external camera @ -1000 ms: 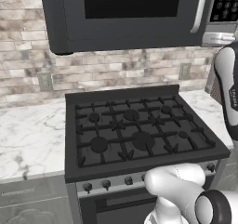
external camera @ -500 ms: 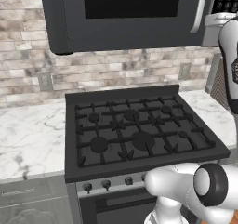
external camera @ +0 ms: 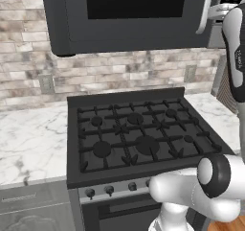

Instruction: Retrieve the reheated potato from the microwave, then place the potato, cheese, and condiment on the cutting board.

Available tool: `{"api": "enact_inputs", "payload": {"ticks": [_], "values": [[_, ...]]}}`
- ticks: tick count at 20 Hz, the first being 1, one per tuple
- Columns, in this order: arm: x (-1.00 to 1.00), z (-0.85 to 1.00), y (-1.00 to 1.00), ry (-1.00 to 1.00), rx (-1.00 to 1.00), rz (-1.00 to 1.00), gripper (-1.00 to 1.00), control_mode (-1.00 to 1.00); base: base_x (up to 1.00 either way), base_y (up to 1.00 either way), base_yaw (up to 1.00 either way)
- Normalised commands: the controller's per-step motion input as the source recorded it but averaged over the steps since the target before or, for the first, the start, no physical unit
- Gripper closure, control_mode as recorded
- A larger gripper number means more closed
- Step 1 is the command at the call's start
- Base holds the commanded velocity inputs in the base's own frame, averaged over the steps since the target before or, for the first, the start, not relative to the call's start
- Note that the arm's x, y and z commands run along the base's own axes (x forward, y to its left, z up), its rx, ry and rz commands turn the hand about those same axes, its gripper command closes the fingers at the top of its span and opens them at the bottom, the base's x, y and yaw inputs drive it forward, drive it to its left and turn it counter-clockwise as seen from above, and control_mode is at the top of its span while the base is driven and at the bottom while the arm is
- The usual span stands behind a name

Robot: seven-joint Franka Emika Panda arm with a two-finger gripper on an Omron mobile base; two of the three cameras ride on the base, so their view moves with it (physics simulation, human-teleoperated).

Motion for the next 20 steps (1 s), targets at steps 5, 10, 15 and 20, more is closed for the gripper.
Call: {"api": "enact_inputs", "payload": {"ticks": [5, 10, 15, 20], "values": [[0.50, -0.05, 0.00, 0.00, 0.00, 0.00, -1.00, -1.00, 0.00, 0.00, 0.00], [0.43, -0.02, -0.10, 0.00, 0.00, 0.02, -1.00, -1.00, 0.00, 0.00, 0.00], [0.31, 0.00, -0.23, 0.03, 0.00, 0.02, -1.00, -1.00, 0.00, 0.00, 0.00], [0.40, -0.02, -0.10, 0.00, 0.00, 0.01, -1.00, -1.00, 0.00, 0.00, 0.00]]}}
